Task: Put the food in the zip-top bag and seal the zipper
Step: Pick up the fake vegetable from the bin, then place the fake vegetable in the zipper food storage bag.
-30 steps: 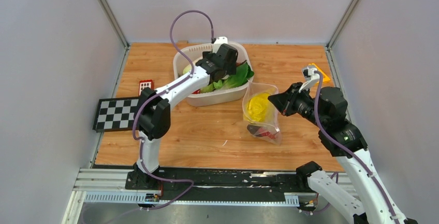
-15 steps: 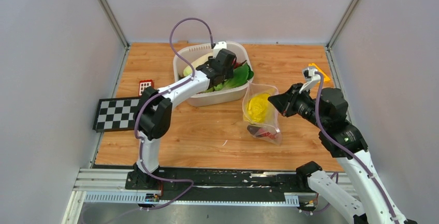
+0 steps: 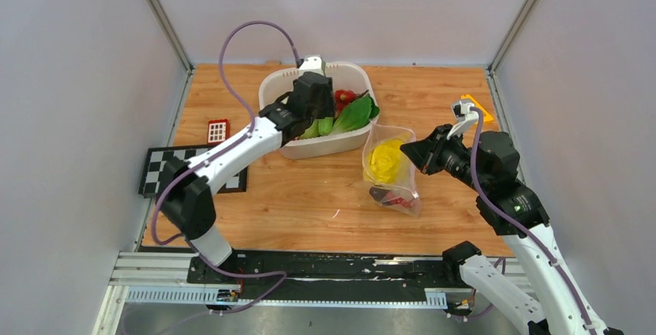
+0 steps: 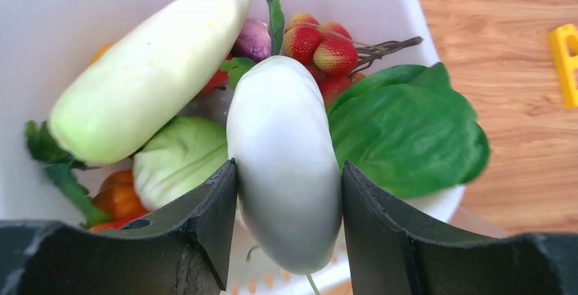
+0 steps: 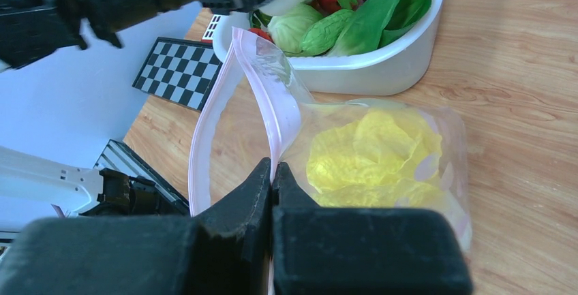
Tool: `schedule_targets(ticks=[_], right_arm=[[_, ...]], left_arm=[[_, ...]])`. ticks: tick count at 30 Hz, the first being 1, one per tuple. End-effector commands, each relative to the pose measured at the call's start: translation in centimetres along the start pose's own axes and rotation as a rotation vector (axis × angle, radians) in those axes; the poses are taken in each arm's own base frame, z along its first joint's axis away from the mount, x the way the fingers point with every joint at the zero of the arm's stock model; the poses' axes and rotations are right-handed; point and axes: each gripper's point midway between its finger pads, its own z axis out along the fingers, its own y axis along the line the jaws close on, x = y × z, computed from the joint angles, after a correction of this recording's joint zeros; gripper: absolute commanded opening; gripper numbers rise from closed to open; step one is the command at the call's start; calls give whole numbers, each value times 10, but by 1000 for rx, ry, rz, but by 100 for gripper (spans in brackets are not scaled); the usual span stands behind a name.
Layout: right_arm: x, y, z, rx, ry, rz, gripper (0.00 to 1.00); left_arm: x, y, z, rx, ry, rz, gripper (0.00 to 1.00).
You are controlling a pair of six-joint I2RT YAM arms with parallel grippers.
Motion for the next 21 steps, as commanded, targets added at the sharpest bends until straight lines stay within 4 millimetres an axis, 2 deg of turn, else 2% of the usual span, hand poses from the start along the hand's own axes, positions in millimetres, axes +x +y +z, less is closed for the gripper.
schedule_targets(ticks=[1, 3, 10, 14, 21], right_arm=[[-11, 7, -1, -24, -40, 2, 0], [-11, 7, 0, -20, -36, 2, 0], [-11, 8, 1, -29, -35, 8, 0], [-11, 8, 1, -31, -37, 12, 0], [-10, 7, 4, -30, -33, 14, 0]], left_arm=[[-46, -4, -53, 126, -134, 9, 35], [-50, -11, -74, 218, -154, 31, 35], [-69, -16, -142, 396, -220, 99, 34], [-70, -22, -179, 522, -241, 148, 32], [-71, -47, -263, 851, -267, 233, 31]])
